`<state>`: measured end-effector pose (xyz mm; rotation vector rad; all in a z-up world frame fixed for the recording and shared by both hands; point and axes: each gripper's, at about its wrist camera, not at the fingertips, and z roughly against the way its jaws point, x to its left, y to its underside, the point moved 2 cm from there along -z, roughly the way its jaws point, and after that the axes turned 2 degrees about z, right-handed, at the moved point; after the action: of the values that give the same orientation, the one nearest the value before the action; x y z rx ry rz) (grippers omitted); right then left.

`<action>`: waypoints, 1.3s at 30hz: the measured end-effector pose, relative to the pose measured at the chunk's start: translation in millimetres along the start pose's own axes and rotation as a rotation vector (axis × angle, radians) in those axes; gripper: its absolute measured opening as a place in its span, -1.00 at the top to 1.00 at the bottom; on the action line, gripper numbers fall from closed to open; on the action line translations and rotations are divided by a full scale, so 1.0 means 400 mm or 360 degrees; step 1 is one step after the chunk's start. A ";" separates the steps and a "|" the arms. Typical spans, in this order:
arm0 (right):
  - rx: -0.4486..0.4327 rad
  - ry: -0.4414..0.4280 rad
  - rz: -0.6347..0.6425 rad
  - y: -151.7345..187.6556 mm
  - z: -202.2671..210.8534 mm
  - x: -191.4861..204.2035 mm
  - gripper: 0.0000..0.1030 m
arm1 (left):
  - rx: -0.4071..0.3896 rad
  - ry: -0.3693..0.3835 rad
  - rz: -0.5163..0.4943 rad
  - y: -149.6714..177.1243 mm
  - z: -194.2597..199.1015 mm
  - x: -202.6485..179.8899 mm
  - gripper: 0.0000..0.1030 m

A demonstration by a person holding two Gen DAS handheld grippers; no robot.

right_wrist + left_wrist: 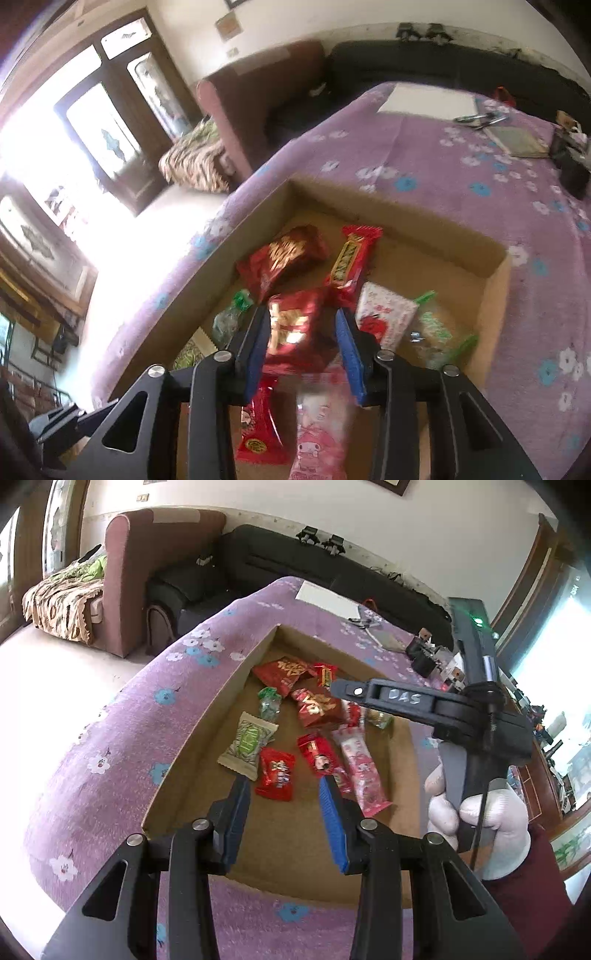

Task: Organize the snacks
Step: 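Carry both snacks over the box and open both tools to drop them, then grasp another pink cartoon candy bar with the right tool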

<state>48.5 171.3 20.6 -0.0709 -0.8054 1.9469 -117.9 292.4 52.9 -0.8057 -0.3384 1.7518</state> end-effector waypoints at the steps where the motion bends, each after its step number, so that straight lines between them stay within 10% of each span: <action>1: -0.0020 -0.0015 -0.0026 0.002 0.019 -0.011 0.17 | -0.0006 0.0008 -0.0001 0.002 0.005 -0.007 0.29; 7: -0.0159 -0.0015 -0.0193 0.058 0.190 -0.140 0.15 | -0.0025 0.0100 -0.0059 0.019 0.040 -0.083 0.29; 10: -0.0201 0.0062 -0.0298 0.122 0.289 -0.256 0.12 | -0.0042 0.0150 -0.0106 0.035 0.053 -0.131 -0.09; 22: -0.0300 0.0708 -0.0763 0.333 0.578 -0.805 0.03 | 0.0042 0.0283 -0.0345 0.111 0.046 -0.341 -0.12; 31: -0.0173 0.0740 -0.0701 0.304 0.463 -0.898 0.01 | 0.0094 0.0188 -0.0417 0.140 0.035 -0.379 -0.12; 39: -0.0177 0.0747 -0.0787 0.395 0.502 -0.821 0.40 | 0.0197 0.0233 -0.0503 0.158 -0.025 -0.481 -0.12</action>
<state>18.6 -242.9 -4.3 -0.3489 -0.5492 1.3432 -129.8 91.2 74.8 -0.7427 -0.2419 1.3968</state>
